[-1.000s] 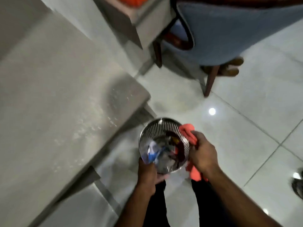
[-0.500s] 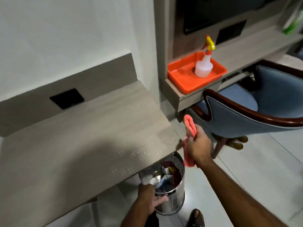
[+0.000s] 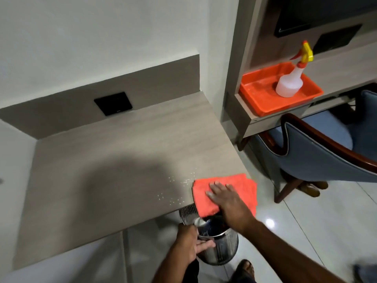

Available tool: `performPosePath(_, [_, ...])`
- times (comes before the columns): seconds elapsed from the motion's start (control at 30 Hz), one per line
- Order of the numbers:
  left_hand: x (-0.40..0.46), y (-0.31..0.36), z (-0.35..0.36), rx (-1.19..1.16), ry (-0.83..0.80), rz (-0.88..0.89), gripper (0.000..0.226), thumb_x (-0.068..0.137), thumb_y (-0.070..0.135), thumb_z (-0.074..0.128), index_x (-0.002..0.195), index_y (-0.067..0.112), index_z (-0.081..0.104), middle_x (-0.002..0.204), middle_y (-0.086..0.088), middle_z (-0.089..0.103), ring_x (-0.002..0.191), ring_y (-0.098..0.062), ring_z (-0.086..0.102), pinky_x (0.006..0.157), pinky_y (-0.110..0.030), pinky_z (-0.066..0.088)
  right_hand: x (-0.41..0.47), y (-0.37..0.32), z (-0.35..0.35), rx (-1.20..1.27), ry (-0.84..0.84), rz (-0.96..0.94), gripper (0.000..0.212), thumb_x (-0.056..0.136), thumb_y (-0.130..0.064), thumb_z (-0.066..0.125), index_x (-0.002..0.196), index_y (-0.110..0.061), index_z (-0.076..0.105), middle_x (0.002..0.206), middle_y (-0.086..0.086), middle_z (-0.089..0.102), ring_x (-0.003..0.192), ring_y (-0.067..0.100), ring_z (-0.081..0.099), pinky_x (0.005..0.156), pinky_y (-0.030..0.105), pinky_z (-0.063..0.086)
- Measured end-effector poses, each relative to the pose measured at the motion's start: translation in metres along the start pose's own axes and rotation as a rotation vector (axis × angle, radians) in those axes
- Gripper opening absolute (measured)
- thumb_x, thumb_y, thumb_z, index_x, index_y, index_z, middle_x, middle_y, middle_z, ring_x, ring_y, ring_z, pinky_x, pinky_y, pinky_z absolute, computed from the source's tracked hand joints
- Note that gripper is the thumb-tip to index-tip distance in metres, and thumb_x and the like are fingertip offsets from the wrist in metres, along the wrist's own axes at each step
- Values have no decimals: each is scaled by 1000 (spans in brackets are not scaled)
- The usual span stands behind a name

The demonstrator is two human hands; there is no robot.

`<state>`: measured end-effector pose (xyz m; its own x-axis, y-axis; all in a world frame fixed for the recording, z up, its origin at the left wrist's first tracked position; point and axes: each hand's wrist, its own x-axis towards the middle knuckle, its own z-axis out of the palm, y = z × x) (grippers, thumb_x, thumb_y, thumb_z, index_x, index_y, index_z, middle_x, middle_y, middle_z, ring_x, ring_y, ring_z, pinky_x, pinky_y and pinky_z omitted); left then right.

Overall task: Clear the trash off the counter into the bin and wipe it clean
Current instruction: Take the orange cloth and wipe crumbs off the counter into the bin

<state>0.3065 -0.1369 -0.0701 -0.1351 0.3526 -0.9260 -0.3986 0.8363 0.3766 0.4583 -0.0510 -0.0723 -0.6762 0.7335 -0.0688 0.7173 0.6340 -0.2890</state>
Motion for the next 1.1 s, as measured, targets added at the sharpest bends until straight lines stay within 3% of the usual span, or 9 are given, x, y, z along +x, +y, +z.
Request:
performPosePath(0.1, [-2, -10, -4, 32, -3, -19, 31, 96, 7, 41, 112, -4, 65, 96, -25, 74, 70, -37, 73, 46, -35, 60, -41, -29, 16, 78, -117, -75, 47, 69, -25, 75, 116, -20, 69, 126, 6, 68, 117, 23, 63, 97, 38, 50])
performPosePath(0.2, [-7, -26, -11, 67, 16, 41, 25, 98, 24, 49, 119, 12, 54, 110, -17, 73, 76, -35, 76, 54, -44, 62, -54, -42, 9, 425, -171, 154, 39, 79, -20, 55, 116, -21, 67, 117, 4, 71, 109, 18, 65, 99, 24, 46])
performPosePath(0.33, [-3, -21, -30, 49, 61, 47, 28, 96, 15, 55, 123, 9, 55, 115, -23, 69, 91, -43, 72, 51, -42, 61, -16, -45, -33, 657, 335, 556, 32, 84, -12, 55, 112, -18, 69, 100, 4, 76, 88, 19, 71, 84, 33, 57])
performPosePath(0.47, [-4, -8, -54, -22, 70, 33, 24, 98, 13, 51, 121, 7, 58, 112, -24, 71, 83, -41, 74, 49, -43, 62, 48, -41, -73, 461, 668, 534, 49, 76, 2, 54, 123, -12, 60, 113, 11, 71, 102, 24, 64, 92, 35, 49])
performPosePath(0.63, [0, -7, -69, -63, 80, 29, 28, 99, 18, 47, 125, 10, 53, 120, -23, 67, 90, -45, 72, 53, -46, 63, 101, -51, -30, 175, -4, 593, 63, 93, -17, 46, 151, -14, 21, 158, 18, 20, 142, 46, 19, 115, 60, 16])
performPosePath(0.7, [3, -9, -77, -78, 58, 20, 30, 98, 22, 49, 125, 11, 53, 117, -23, 69, 87, -43, 74, 54, -45, 63, 111, -63, -10, 118, -66, 585, 63, 93, -23, 45, 151, -20, 21, 162, 14, 10, 145, 47, 4, 116, 61, 6])
performPosePath(0.87, [8, -9, -89, -56, 13, -20, 30, 96, 16, 47, 122, 5, 57, 109, -24, 73, 77, -39, 74, 49, -40, 61, 113, -95, 13, 46, -94, 160, 68, 82, -14, 52, 147, -28, 36, 162, 6, 21, 148, 38, 9, 116, 54, 11])
performPosePath(0.97, [1, -7, -92, 1, -22, -4, 26, 95, 14, 43, 108, 10, 65, 78, -13, 78, 65, -32, 75, 51, -39, 63, 79, -98, 18, 85, -235, -184, 65, 81, -7, 54, 142, -27, 47, 159, 3, 28, 148, 35, 14, 117, 52, 11])
performPosePath(1.1, [-1, -10, -100, 45, -25, 17, 35, 92, -1, 33, 112, 13, 58, 92, -16, 74, 70, -37, 73, 58, -43, 64, 11, -58, 13, -40, -279, -382, 42, 78, -20, 66, 116, -36, 67, 138, -8, 59, 132, 23, 51, 107, 43, 43])
